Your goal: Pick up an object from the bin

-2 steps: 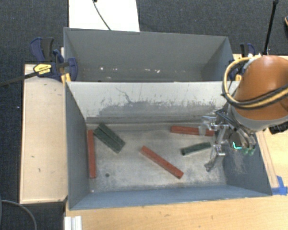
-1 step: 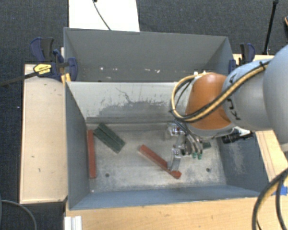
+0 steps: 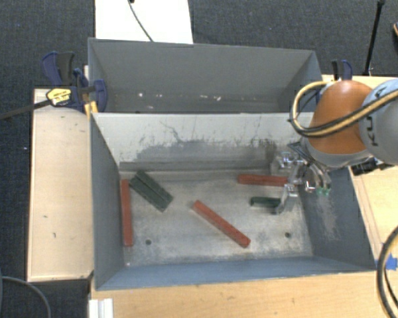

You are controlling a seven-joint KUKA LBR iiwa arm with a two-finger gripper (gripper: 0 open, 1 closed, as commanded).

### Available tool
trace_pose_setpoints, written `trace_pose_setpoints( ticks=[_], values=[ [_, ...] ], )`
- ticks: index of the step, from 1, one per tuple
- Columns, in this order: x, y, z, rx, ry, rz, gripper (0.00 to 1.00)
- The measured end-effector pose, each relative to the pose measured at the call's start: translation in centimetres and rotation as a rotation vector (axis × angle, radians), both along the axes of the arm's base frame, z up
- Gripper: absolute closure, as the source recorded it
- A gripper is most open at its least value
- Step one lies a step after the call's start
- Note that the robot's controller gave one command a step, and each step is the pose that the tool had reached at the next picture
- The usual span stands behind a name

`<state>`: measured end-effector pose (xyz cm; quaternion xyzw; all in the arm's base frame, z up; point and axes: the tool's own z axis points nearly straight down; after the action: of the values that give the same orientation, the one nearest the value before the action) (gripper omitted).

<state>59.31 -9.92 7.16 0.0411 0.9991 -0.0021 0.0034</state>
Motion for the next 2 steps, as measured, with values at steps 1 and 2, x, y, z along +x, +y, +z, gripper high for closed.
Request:
trace_pose_setpoints(
  ticks=[1, 2],
  values=[
    [-0.01, 3.39, -0.08, 0.006, 0.005, 0.036, 0.00],
    [-0.03, 3.20, -0.06, 0.004, 0.005, 0.035, 1.00]
  ],
)
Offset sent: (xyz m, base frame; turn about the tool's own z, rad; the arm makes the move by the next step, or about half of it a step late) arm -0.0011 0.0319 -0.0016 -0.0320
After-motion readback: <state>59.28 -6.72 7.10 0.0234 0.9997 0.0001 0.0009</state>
